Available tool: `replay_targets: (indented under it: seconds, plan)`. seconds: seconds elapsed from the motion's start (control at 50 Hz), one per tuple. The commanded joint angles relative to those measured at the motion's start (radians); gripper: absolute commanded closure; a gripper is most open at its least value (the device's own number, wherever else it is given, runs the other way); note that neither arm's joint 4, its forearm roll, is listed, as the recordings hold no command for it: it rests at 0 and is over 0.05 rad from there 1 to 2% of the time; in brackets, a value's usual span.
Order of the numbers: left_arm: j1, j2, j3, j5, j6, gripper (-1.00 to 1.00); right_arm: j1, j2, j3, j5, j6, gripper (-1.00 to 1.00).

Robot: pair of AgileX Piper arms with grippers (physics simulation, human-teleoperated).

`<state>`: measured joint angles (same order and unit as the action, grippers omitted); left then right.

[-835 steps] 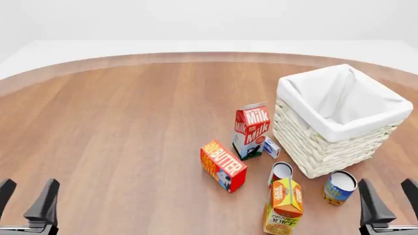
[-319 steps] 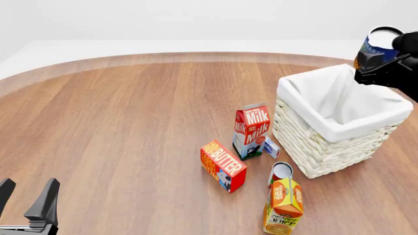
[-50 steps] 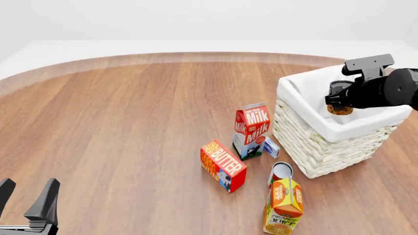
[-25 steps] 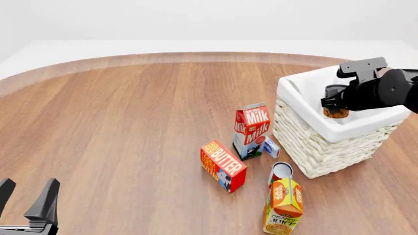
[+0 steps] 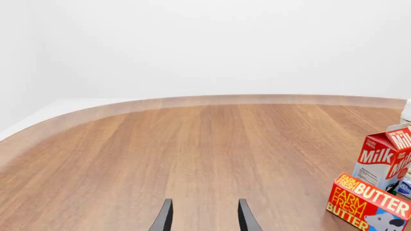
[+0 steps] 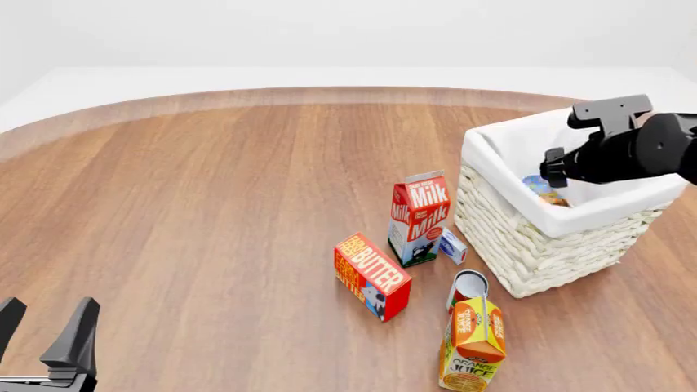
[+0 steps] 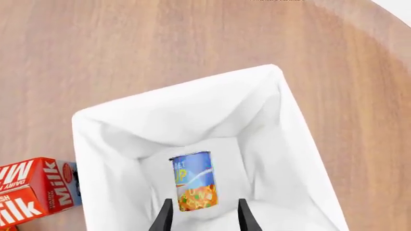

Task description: Pick up the alphabet soup, and put it in the basket.

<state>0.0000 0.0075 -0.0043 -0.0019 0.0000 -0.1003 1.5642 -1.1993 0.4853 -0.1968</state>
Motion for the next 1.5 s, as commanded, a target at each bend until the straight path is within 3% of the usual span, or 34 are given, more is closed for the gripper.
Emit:
replay_targets:
  seconds: [0.02,1.5]
  plan:
    - [0.000,0.000,0.000,0.000,0.000,-1.00,-0.018,-0.001,-0.008,-0.005,0.007,-1.00]
    - [0.000,0.000,0.000,0.000,0.000,-1.00,-0.015,-0.090,0.034,-0.098,0.047,-1.00]
